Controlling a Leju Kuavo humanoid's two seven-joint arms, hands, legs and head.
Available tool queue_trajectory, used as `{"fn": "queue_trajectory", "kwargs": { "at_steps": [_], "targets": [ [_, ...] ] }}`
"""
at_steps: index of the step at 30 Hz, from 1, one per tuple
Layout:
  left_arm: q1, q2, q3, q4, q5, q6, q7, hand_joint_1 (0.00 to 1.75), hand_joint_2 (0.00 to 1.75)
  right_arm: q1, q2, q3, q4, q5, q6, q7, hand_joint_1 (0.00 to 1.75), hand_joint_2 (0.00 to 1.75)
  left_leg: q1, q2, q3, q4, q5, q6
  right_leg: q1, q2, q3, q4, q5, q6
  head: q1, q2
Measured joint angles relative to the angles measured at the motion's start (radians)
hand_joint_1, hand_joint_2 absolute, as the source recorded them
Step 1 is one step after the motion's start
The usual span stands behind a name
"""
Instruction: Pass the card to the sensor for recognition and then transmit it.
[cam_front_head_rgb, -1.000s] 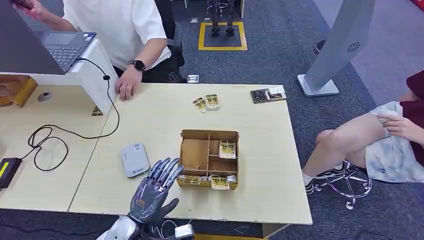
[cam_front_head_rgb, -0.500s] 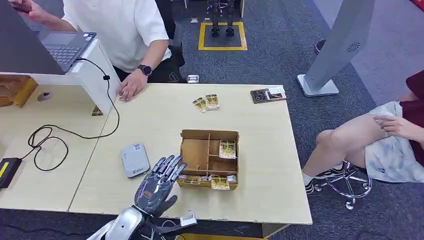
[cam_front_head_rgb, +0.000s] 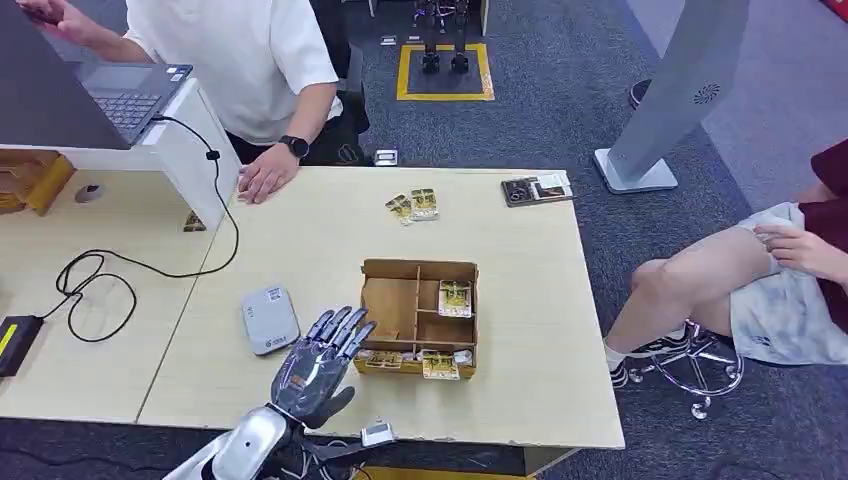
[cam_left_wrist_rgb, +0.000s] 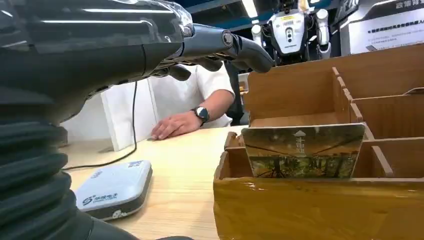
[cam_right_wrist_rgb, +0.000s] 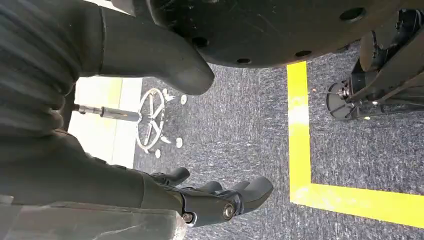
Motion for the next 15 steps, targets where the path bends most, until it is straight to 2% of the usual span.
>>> {"fn": "queue_trajectory", "kwargs": {
  "at_steps": [7,15],
  "targets": [
    [0.001,0.003,0.000,0.000,0.039,0.046,-0.034,0.00,1.75,0.000,0.000,0.000,0.000,0.000,0.001,0.000,0.00,1.75,0.000,0.000,0.000,0.000,0.000,0.000,0.000,0.000,0.000,0.000,0.000,0.000,0.000,0.000],
    [0.003,0.012,0.000,0.000,0.047,0.047,-0.042,0.00,1.75,0.000,0.000,0.000,0.000,0.000,0.001,0.001,0.00,1.75,0.000,0.000,0.000,0.000,0.000,0.000,0.000,0.000,0.000,0.000,0.000,0.000,0.000,0.000]
  ]
}}
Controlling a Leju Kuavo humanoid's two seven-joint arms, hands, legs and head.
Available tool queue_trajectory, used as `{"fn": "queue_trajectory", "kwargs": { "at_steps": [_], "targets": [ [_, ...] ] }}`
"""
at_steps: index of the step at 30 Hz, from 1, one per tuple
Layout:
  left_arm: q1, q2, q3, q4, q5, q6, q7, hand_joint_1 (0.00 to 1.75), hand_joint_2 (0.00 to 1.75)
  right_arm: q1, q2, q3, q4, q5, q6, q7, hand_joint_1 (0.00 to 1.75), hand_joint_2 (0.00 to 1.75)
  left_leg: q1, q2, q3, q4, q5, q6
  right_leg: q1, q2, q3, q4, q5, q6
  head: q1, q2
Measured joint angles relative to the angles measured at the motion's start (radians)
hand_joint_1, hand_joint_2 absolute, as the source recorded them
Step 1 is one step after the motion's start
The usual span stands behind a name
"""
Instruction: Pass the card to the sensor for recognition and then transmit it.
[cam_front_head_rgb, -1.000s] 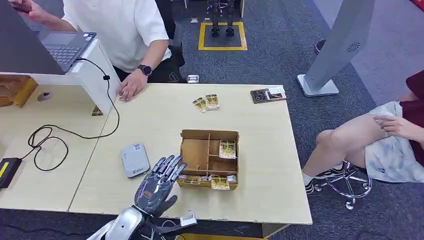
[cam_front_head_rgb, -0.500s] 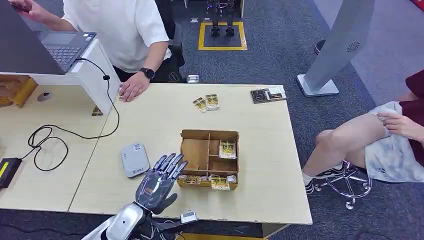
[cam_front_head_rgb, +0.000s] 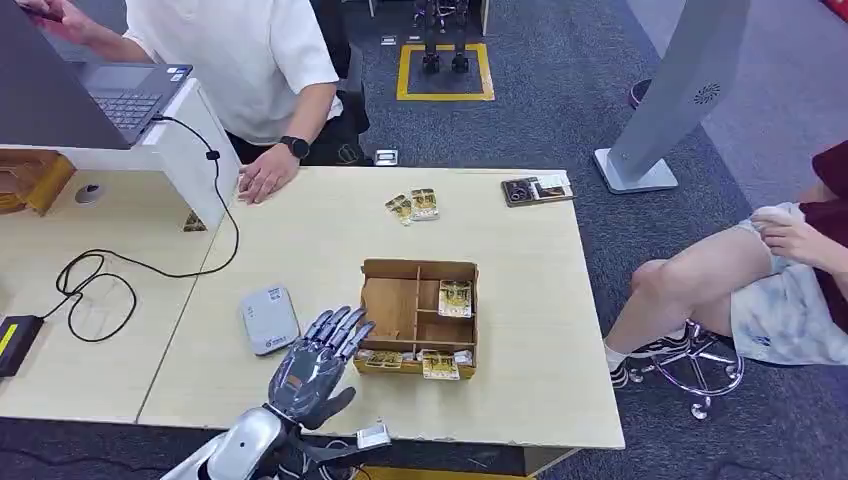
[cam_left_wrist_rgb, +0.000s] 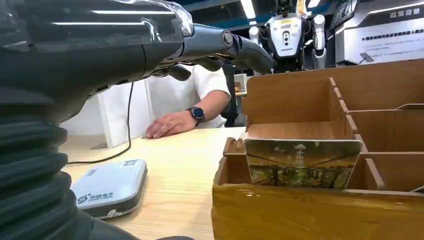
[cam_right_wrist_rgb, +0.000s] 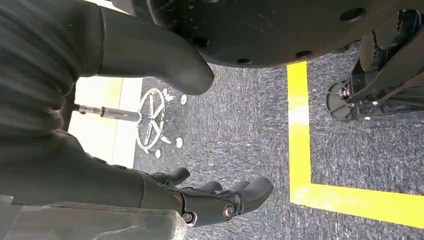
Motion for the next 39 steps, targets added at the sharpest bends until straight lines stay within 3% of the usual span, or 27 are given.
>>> {"fn": "queue_trajectory", "kwargs": {
  "at_steps": [15,25,39],
  "targets": [
    [-0.069,-0.058,-0.043,0.012,0.043,-0.045,-0.018,0.00,1.75,-0.006,-0.005,0.008,-0.005,0.002,-0.003,0.010,0.00,1.75,0.000,0.000,0.000,0.000,0.000,0.000,0.000,0.000,0.000,0.000,0.000,0.000,0.000,0.000],
    [-0.080,-0.071,-0.052,0.035,0.052,-0.049,-0.021,0.00,1.75,-0.007,-0.008,0.009,-0.008,0.002,-0.003,0.010,0.00,1.75,0.000,0.000,0.000,0.000,0.000,0.000,0.000,0.000,0.000,0.000,0.000,0.000,0.000,0.000],
    [-0.130,-0.119,-0.074,0.108,0.076,-0.106,-0.020,0.00,1.75,-0.011,-0.016,0.025,-0.020,0.003,-0.003,0.010,0.00,1.75,0.000,0.000,0.000,0.000,0.000,0.000,0.000,0.000,0.000,0.000,0.000,0.000,0.000,0.000]
  ]
}}
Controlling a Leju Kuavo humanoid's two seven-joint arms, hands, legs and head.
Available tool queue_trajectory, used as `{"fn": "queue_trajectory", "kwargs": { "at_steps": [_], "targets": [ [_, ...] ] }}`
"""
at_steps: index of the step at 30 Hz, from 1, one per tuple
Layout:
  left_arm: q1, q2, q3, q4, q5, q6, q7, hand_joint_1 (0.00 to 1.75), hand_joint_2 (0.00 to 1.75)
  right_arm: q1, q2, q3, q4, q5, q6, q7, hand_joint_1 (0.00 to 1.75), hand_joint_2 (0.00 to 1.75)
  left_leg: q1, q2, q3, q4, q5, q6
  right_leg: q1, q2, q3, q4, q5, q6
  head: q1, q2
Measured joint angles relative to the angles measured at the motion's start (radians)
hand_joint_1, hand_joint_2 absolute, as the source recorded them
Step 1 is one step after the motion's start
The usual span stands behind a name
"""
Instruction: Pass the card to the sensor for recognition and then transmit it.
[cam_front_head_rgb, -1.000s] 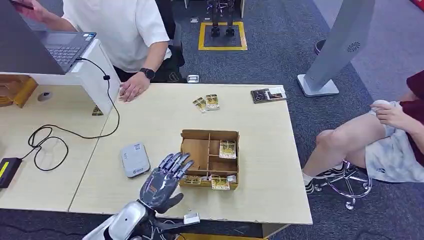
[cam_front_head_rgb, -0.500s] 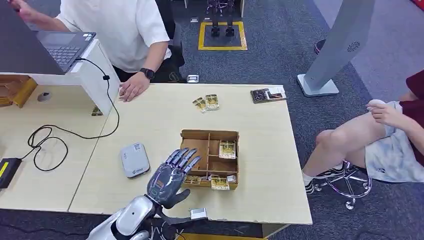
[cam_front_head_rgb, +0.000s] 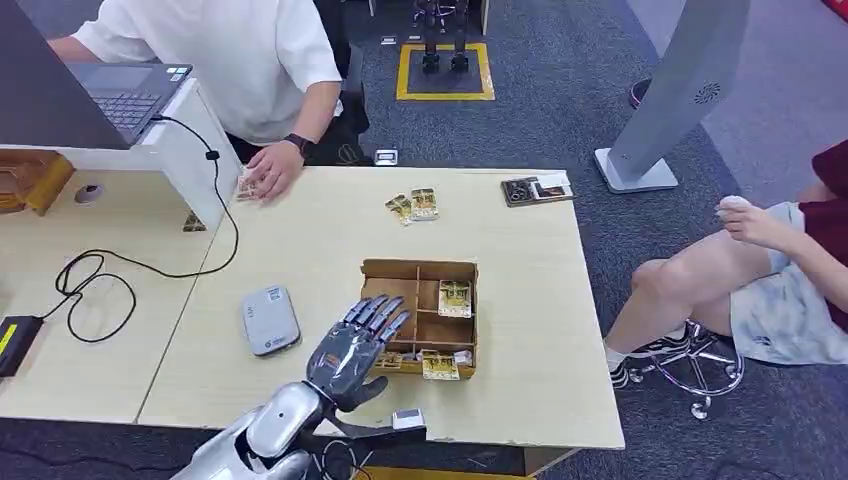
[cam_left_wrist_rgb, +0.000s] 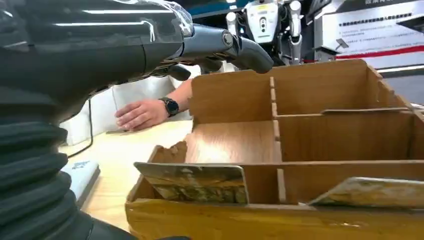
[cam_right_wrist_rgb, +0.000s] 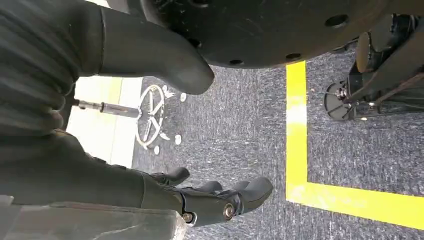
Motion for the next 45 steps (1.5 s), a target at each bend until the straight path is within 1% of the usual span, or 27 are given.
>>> {"fn": "queue_trajectory", "kwargs": {
  "at_steps": [3,11,12,13,14,15,21,23,31,38,45],
  "targets": [
    [-0.015,-0.016,-0.003,0.023,0.012,-0.018,0.001,0.00,1.75,-0.002,-0.003,0.005,-0.004,0.002,0.000,0.000,0.00,1.75,0.000,0.000,0.000,0.000,0.000,0.000,0.000,0.000,0.000,0.000,0.000,0.000,0.000,0.000],
    [-0.039,-0.054,-0.003,0.082,0.045,-0.031,0.002,0.00,1.75,-0.006,-0.008,0.009,-0.012,0.003,-0.002,0.001,0.00,1.75,0.000,0.000,0.000,0.000,0.000,0.000,0.000,0.000,0.000,0.000,0.000,0.000,0.000,0.000],
    [-0.041,-0.059,-0.003,0.093,0.047,-0.031,0.002,0.10,1.75,-0.007,-0.010,0.009,-0.014,0.003,-0.002,0.001,0.00,1.75,0.000,0.000,0.000,0.000,0.000,0.000,0.000,0.000,0.000,0.000,0.000,0.000,0.000,0.000],
    [-0.043,-0.063,-0.003,0.102,0.048,-0.028,0.002,0.93,1.75,-0.007,-0.011,0.010,-0.015,0.003,-0.002,0.001,0.00,1.75,0.000,0.000,0.000,0.000,0.000,0.000,0.000,0.000,0.000,0.000,0.000,0.000,0.000,0.000],
    [-0.045,-0.066,-0.003,0.109,0.051,-0.025,0.002,0.93,1.75,-0.007,-0.012,0.011,-0.016,0.003,-0.002,0.002,0.00,1.75,0.000,0.000,0.000,0.000,0.000,0.000,0.000,0.000,0.000,0.000,0.000,0.000,0.000,0.000],
    [-0.047,-0.067,-0.003,0.115,0.058,-0.021,0.000,1.73,1.75,-0.007,-0.013,0.012,-0.018,0.003,-0.002,0.002,0.00,1.75,0.000,0.000,0.000,0.000,0.000,0.000,0.000,0.000,0.000,0.000,0.000,0.000,0.000,0.000],
    [-0.048,-0.075,-0.003,0.138,0.095,0.008,-0.024,1.75,1.75,-0.007,-0.016,0.019,-0.023,0.002,-0.003,0.002,0.00,1.75,0.000,0.000,0.000,0.000,0.000,0.000,0.000,0.000,0.000,0.000,0.000,0.000,0.000,0.000],
    [-0.047,-0.075,-0.003,0.143,0.106,0.027,-0.033,1.75,1.75,-0.007,-0.016,0.020,-0.023,0.002,-0.003,0.002,0.00,1.75,0.000,0.000,0.000,0.000,0.000,0.000,0.000,0.000,0.000,0.000,0.000,0.000,0.000,0.000],
    [-0.044,-0.076,-0.003,0.150,0.130,0.074,-0.052,1.75,1.75,-0.007,-0.017,0.023,-0.024,0.000,-0.004,0.002,0.00,1.75,0.000,0.000,0.000,0.000,0.000,0.000,0.000,0.000,0.000,0.000,0.000,0.000,0.000,0.000],
    [-0.035,-0.076,-0.003,0.150,0.140,0.101,-0.064,1.75,1.75,-0.007,-0.017,0.023,-0.025,0.000,-0.006,0.002,0.00,1.75,0.000,0.000,0.000,0.000,0.000,0.000,0.000,0.000,0.000,0.000,0.000,0.000,0.000,0.000],
    [-0.031,-0.076,-0.003,0.150,0.143,0.113,-0.067,1.75,1.75,-0.007,-0.017,0.023,-0.025,0.000,-0.008,0.002,0.00,1.75,0.000,0.000,0.000,0.000,0.000,0.000,0.000,0.000,0.000,0.000,0.000,0.000,0.000,0.000]
  ]
}}
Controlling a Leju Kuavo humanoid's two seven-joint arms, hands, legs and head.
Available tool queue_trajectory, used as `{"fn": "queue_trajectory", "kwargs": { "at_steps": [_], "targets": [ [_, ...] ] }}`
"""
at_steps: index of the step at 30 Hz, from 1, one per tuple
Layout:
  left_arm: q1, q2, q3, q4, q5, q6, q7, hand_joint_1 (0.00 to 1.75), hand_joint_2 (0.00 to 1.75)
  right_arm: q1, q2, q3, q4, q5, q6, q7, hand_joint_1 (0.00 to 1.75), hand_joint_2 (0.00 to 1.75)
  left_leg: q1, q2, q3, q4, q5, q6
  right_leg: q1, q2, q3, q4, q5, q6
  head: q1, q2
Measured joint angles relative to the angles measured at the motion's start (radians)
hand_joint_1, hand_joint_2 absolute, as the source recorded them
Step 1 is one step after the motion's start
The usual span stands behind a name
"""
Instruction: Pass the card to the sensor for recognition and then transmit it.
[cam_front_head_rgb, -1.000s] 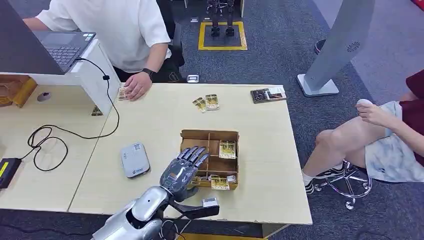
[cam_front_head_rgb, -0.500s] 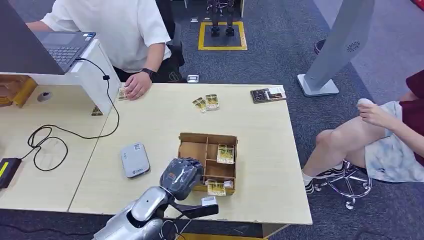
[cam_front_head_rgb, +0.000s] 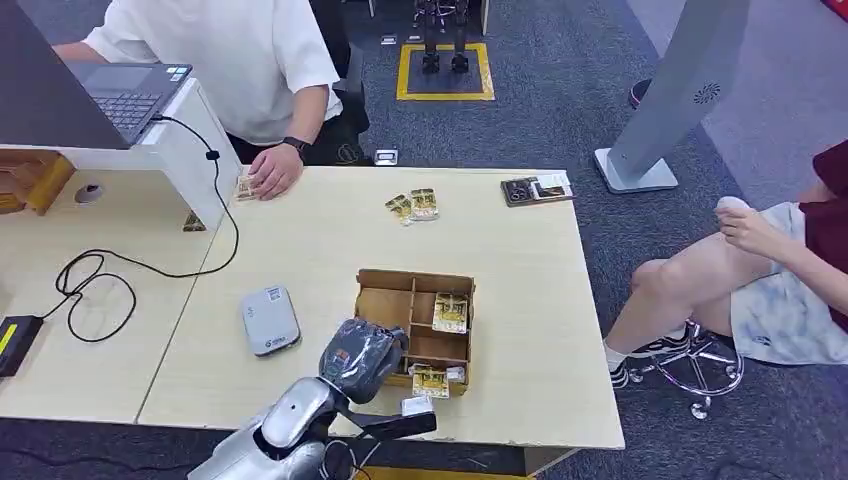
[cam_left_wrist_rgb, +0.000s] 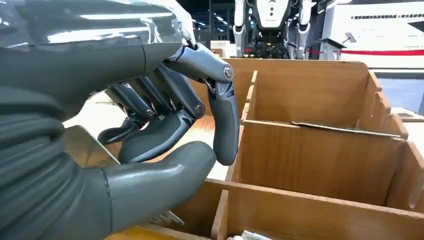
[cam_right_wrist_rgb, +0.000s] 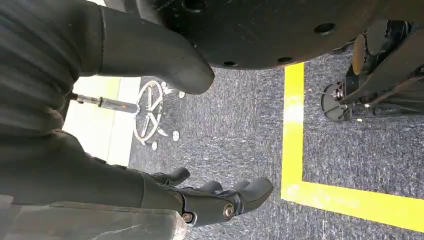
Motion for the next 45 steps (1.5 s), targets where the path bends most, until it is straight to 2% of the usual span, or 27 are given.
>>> {"fn": "queue_trajectory", "kwargs": {
  "at_steps": [8,16,17,18,19,20,25,36,45],
  "targets": [
    [0.010,0.000,0.000,0.000,0.011,0.057,-0.026,1.75,1.75,0.000,0.000,0.000,-0.002,-0.001,-0.006,0.000,0.00,1.75,0.000,0.000,0.000,0.000,0.000,0.000,0.000,0.000,0.000,0.000,0.000,0.000,0.000,0.000],
    [0.027,-0.002,0.000,0.001,0.074,0.153,-0.110,1.75,1.75,0.001,0.000,0.002,-0.006,-0.002,-0.010,-0.002,0.00,1.75,0.000,0.000,0.000,0.000,0.000,0.000,0.000,0.000,0.000,0.000,0.000,0.000,0.000,0.000],
    [0.031,-0.004,0.000,0.001,0.084,0.163,-0.120,1.52,1.75,0.001,-0.001,0.002,-0.007,-0.002,-0.010,-0.002,0.00,1.75,0.000,0.000,0.000,0.000,0.000,0.000,0.000,0.000,0.000,0.000,0.000,0.000,0.000,0.000],
    [0.033,-0.006,0.000,0.002,0.091,0.171,-0.128,1.52,1.75,0.001,-0.001,0.002,-0.008,-0.002,-0.011,-0.002,0.00,1.75,0.000,0.000,0.000,0.000,0.000,0.000,0.000,0.000,0.000,0.000,0.000,0.000,0.000,0.000],
    [0.035,-0.007,0.000,0.002,0.097,0.177,-0.133,0.07,1.75,0.001,-0.002,0.002,-0.008,-0.002,-0.011,-0.002,0.00,1.75,0.000,0.000,0.000,0.000,0.000,0.000,0.000,0.000,0.000,0.000,0.000,0.000,0.000,0.000],
    [0.036,-0.008,0.000,0.002,0.101,0.183,-0.135,0.00,1.75,0.001,-0.002,0.002,-0.008,-0.002,-0.011,-0.002,0.00,1.75,0.000,0.000,0.000,0.000,0.000,0.000,0.000,0.000,0.000,0.000,0.000,0.000,0.000,0.000],
    [0.039,-0.010,0.000,0.003,0.105,0.213,-0.145,0.00,1.75,0.001,-0.002,0.002,-0.010,-0.002,-0.012,-0.003,0.00,1.75,0.000,0.000,0.000,0.000,0.000,0.000,0.000,0.000,0.000,0.000,0.000,0.000,0.000,0.000],
    [0.039,-0.014,0.002,0.003,0.126,0.228,-0.166,0.00,1.75,0.002,-0.005,0.002,-0.016,-0.002,-0.013,-0.005,0.00,1.75,0.000,0.000,0.000,0.000,0.000,0.000,0.000,0.000,0.000,0.000,0.000,0.000,0.000,0.000],
    [0.040,-0.014,0.011,0.003,0.109,0.298,-0.185,0.00,1.75,0.002,-0.007,0.003,-0.018,-0.002,-0.014,-0.009,0.00,1.75,0.000,0.000,0.000,0.000,0.000,0.000,0.000,0.000,0.000,0.000,0.000,0.000,0.000,0.000]
  ]
}}
